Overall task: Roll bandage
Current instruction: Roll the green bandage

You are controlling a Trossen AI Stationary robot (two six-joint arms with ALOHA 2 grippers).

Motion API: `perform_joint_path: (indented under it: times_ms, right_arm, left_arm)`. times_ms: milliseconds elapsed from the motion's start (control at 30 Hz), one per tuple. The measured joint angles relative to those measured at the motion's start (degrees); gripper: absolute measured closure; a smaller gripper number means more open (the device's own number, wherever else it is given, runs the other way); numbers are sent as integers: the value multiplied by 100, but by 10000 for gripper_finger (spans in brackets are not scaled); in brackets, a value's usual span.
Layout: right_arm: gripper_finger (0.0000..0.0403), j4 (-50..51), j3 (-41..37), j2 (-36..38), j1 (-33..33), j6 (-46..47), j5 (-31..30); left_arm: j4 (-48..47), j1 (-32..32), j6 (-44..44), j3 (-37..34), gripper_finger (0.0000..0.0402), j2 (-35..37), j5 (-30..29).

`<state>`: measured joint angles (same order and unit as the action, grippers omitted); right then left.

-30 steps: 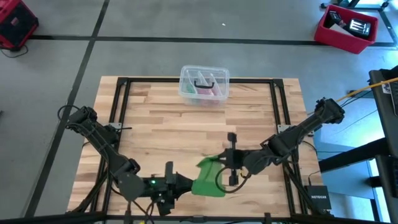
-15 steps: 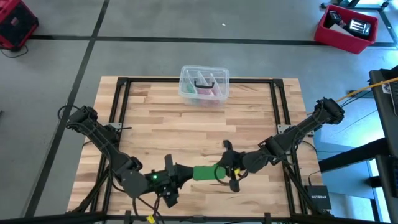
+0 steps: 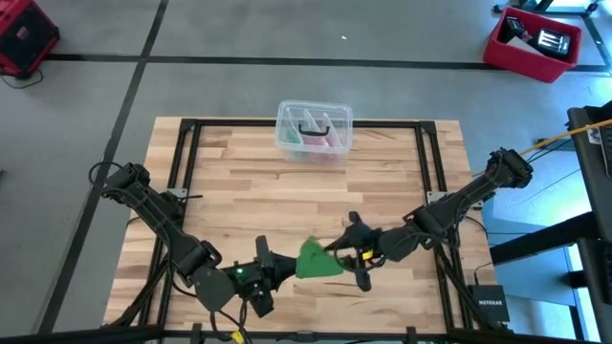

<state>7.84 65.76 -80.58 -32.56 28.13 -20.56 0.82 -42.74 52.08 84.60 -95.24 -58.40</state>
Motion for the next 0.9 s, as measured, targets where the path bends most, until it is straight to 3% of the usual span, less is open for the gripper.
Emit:
perform_joint_path:
  times_ms: [333, 633, 800, 900]
  right_arm:
    - [193, 414, 2, 234, -2, -137, -539]
    - [191, 1182, 0, 903, -7, -629, -592]
    - [191, 1972, 4, 1158, -218, -442, -473]
    - [191, 1561, -173, 1015, -600, -680, -833]
  left_arm:
    - [-796, 90, -1305, 4, 384, 0, 237]
    - [-676, 85, -1463, 4, 384, -2, 252]
    - [-48, 85, -1234, 4, 384, -2, 252]
    - [276, 85, -1132, 4, 384, -2, 252]
